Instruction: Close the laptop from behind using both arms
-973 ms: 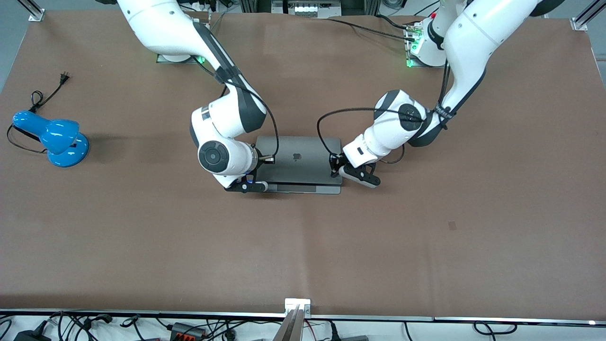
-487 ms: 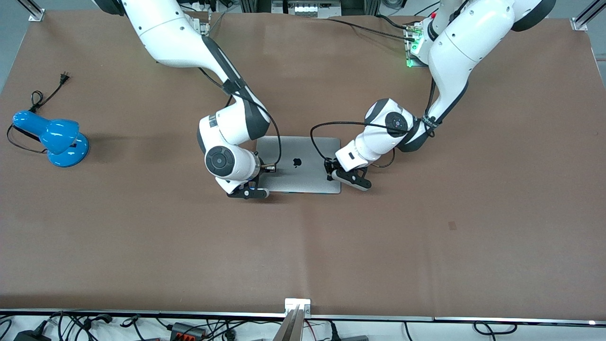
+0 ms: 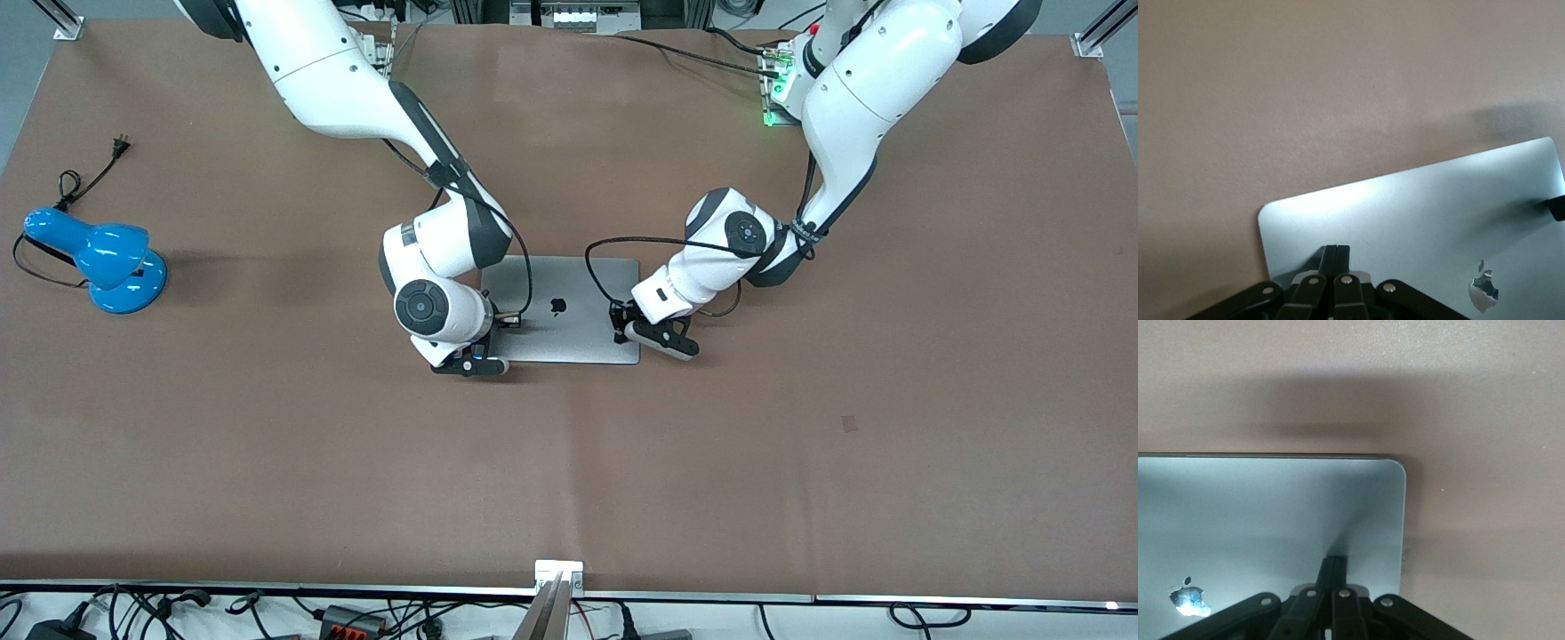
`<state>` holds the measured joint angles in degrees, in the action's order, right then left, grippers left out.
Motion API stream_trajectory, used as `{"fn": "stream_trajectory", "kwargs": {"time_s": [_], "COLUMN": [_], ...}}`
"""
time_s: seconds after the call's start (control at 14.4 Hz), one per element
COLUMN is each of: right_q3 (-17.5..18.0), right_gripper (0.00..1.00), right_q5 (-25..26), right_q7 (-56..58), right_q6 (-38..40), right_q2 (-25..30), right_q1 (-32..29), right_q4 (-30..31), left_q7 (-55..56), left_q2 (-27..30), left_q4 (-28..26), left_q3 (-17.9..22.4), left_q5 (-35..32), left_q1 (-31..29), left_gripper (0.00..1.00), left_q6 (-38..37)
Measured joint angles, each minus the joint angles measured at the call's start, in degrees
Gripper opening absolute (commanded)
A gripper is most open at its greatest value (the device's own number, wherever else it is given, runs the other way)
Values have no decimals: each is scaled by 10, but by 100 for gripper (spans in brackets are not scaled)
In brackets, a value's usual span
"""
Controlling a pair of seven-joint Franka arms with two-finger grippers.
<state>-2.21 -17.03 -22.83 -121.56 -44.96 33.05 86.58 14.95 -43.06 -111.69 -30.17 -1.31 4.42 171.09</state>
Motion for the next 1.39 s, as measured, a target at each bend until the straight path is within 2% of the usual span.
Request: {"fn": "stream_trajectory", "kwargs": {"time_s": [0.28, 0.49, 0.63, 0.83, 1.04, 1.11, 1.18, 1.25, 1.32, 1.39], "right_q3": [0, 0, 0, -3, -24, -30, -35, -38, -40, -40], "right_gripper": [0, 0, 0, 0, 0, 0, 0, 0, 0, 24], "right_q5": [1, 1, 7, 36, 61, 69, 73, 74, 76, 77], "right_q7": [0, 0, 0, 0, 2, 5, 12, 21, 35, 51], "right_q6": [0, -2, -2, 10, 57, 78, 103, 130, 158, 184], "right_q2": [0, -1, -1, 3, 38, 57, 77, 97, 115, 132], "right_q1": [0, 2, 2, 2, 0, -3, -8, -15, -24, -36], "right_q4": [-1, -15, -21, -31, -43, -45, -46, -46, -46, -46], "left_q7": [-21, -72, -94, -107, -122, -130, -139, -148, -158, -166], "left_q2": [9, 40, 75, 133, 166, 169, 169, 169, 169, 170], "left_q4": [15, 22, 31, 62, 117, 140, 162, 183, 202, 219], "left_q3": [1, -7, -25, -47, -50, -50, -50, -50, -50, -49], "left_q5": [-9, -9, -9, -9, -9, -9, -9, -9, -9, -9], "left_q1": [-4, -25, -55, -94, -113, -123, -134, -146, -159, -172], "left_gripper": [0, 0, 0, 0, 2, 5, 13, 34, 66, 100], "left_q6": [-4, -79, -180, -377, -567, -622, -675, -720, -761, -800]}}
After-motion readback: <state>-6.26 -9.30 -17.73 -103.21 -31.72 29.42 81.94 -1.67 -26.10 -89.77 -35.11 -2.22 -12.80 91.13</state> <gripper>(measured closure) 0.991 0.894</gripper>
